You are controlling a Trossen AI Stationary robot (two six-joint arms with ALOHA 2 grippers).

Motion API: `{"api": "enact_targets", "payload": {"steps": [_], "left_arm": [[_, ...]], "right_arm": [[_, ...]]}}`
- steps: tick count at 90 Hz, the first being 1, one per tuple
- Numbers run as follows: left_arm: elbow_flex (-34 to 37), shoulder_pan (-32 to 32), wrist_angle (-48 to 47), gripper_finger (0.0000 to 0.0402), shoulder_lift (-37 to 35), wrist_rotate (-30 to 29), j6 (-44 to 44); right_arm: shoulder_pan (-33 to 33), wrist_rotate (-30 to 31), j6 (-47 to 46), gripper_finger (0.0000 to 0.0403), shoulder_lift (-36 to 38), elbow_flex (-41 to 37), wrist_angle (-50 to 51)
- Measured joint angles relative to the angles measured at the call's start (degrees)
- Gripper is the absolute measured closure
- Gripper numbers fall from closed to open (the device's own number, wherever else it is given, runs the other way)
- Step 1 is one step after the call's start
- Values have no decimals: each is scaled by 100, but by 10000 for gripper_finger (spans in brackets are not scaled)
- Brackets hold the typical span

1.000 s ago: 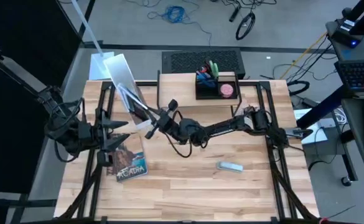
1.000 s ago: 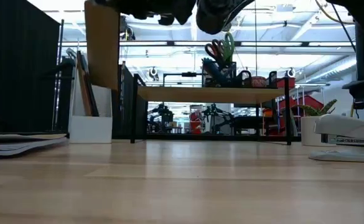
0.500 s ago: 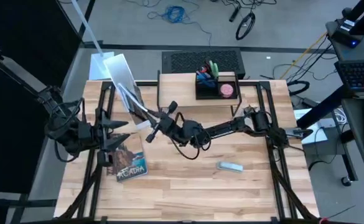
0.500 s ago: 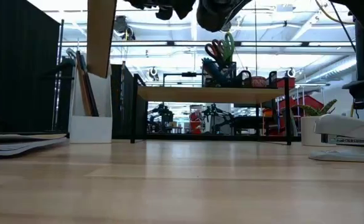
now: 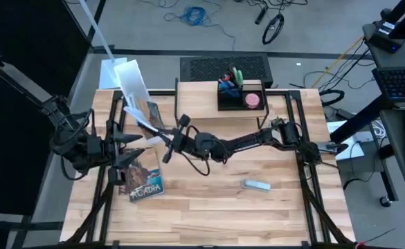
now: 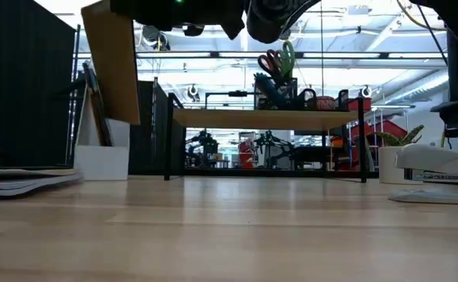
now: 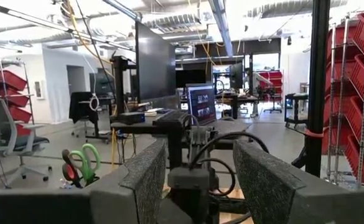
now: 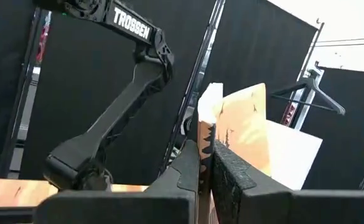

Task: Stock shelves
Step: Put the brown book into the white bookshelf

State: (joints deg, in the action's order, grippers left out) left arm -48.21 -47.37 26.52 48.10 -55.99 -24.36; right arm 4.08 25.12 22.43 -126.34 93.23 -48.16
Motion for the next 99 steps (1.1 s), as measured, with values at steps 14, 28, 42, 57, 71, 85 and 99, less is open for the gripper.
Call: {"api": "enact_targets", "payload": {"steps": [14, 28, 42, 57, 71, 85, 99], "left_arm": [[0, 0, 0, 229, 0, 0, -2], [0, -2, 0, 229, 0, 0, 0], [-1, 0, 0, 229, 0, 2, 0], [-1, -2, 0, 229, -2, 2, 3], [0, -2, 2, 229, -2, 2, 4], [0, -2, -3, 229, -2, 2, 5], [0, 0, -2, 229, -2, 2, 7]], "right_arm": [[-11, 0, -72, 399, 0, 0, 11], [106, -612, 442, 399, 0, 0, -4], [278, -753, 1009, 399, 0, 0, -32], [315, 31, 805, 399, 2, 2, -812], [315, 394, 1173, 399, 0, 2, -865], [353, 765, 1405, 399, 2, 2, -942], [471, 1225, 1472, 399, 107, 2, -895]]}}
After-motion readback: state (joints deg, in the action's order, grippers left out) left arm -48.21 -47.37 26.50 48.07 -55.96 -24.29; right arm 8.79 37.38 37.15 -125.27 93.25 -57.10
